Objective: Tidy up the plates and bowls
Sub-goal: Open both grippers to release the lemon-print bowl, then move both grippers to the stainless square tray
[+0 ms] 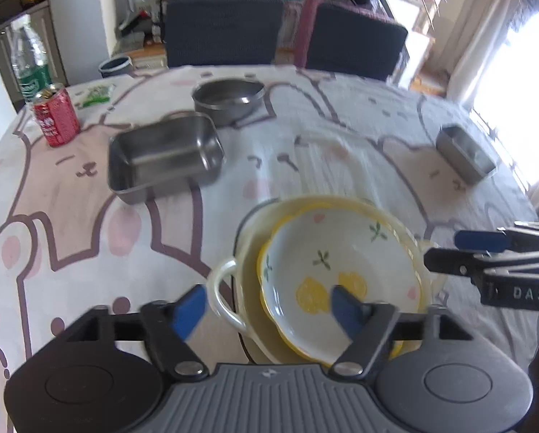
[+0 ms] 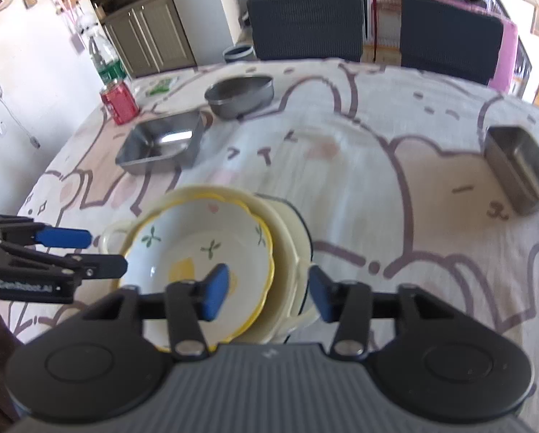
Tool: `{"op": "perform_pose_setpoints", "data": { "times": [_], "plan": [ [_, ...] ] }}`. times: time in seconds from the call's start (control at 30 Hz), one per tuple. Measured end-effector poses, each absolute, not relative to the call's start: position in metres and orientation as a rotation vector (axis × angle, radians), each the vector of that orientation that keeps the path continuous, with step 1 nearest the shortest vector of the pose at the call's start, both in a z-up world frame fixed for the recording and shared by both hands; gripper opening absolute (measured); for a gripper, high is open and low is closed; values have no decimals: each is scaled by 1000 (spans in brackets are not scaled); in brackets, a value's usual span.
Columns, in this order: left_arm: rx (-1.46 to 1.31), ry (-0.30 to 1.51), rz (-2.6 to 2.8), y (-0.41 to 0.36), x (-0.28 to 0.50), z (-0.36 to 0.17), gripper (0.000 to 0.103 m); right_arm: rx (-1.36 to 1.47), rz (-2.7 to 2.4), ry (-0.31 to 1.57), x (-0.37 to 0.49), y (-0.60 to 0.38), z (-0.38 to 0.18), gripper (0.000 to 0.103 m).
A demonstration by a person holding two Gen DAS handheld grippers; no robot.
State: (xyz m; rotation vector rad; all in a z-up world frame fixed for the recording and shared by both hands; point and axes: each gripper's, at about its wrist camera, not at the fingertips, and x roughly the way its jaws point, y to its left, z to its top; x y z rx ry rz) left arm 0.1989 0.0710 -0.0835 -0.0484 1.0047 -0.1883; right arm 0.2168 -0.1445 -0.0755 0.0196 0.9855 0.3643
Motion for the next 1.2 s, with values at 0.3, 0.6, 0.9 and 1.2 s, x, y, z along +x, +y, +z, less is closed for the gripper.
{"op": "perform_pose_setpoints", "data": {
  "times": [0.3,0.6,0.9,1.2],
  "plan": [
    [-69,869,-80,103,211,-64,103,49,363,841,229,-147,-61,103],
    [-183,823,100,157,256,-63,103,52,355,773,288,-104,-55,103],
    [-180,827,159,184,310,-94,88,97,400,839,364,-52,-79,88],
    [-255,899,189,198,346,-130,60,212,467,972,410,-19,-120,52]
  ]
}}
